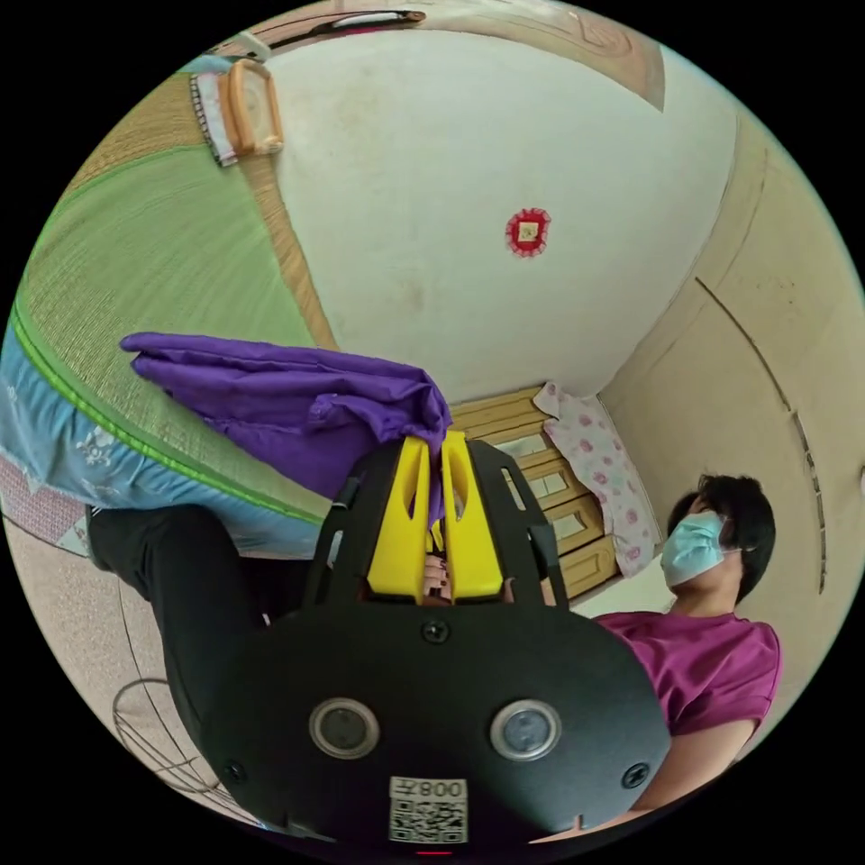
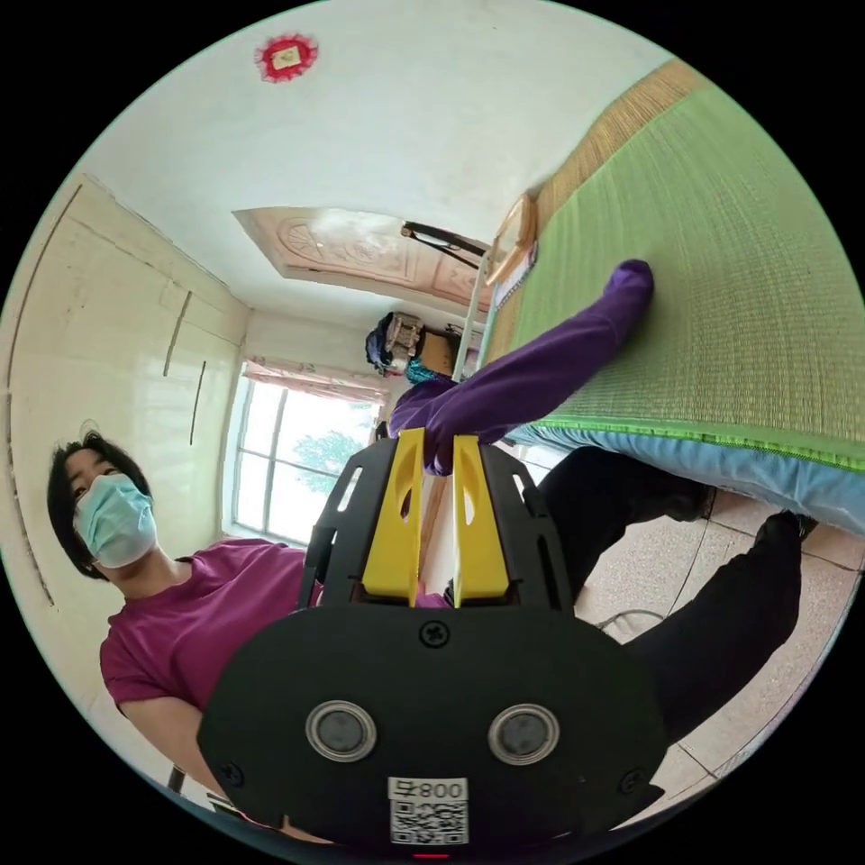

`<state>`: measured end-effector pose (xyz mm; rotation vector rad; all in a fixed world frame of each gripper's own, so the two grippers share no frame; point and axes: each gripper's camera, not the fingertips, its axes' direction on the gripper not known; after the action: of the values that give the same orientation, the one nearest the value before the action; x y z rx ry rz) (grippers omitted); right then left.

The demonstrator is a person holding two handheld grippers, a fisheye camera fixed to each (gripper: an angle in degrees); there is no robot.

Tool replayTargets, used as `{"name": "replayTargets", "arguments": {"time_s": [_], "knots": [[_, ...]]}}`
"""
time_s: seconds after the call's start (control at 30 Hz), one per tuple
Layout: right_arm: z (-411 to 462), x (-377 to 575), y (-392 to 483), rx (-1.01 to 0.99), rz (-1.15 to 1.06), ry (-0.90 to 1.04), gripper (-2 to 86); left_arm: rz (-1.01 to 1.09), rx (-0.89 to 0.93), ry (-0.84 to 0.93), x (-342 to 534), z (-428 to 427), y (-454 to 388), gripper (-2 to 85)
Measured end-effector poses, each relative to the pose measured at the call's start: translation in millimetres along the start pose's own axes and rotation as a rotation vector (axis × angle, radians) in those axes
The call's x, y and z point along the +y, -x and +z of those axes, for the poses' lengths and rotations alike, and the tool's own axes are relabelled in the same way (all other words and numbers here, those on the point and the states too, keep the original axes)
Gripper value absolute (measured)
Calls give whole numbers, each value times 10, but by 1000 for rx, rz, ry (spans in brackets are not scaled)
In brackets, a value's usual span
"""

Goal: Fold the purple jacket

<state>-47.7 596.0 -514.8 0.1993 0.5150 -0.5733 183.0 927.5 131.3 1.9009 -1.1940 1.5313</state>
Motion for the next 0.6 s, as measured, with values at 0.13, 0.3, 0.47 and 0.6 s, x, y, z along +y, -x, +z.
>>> {"name": "replayTargets", "arguments": {"time_s": [0.13, 0.3, 0.47, 0.6], "knots": [[-357, 100, 107, -34, -57, -41, 36, 75, 27, 48, -299, 568, -311, 26], [-1012, -146, 76, -53, -124, -99, 31, 132, 53, 98, -868, 1559, -480, 26], [-1821, -721, 41, -27, -206, -162, 24, 207, 75, 141, -1731, 3104, -626, 26], [-2728, -1364, -38, 21, -257, -233, 21, 262, 109, 176, -2339, 4372, -637, 26]]}}
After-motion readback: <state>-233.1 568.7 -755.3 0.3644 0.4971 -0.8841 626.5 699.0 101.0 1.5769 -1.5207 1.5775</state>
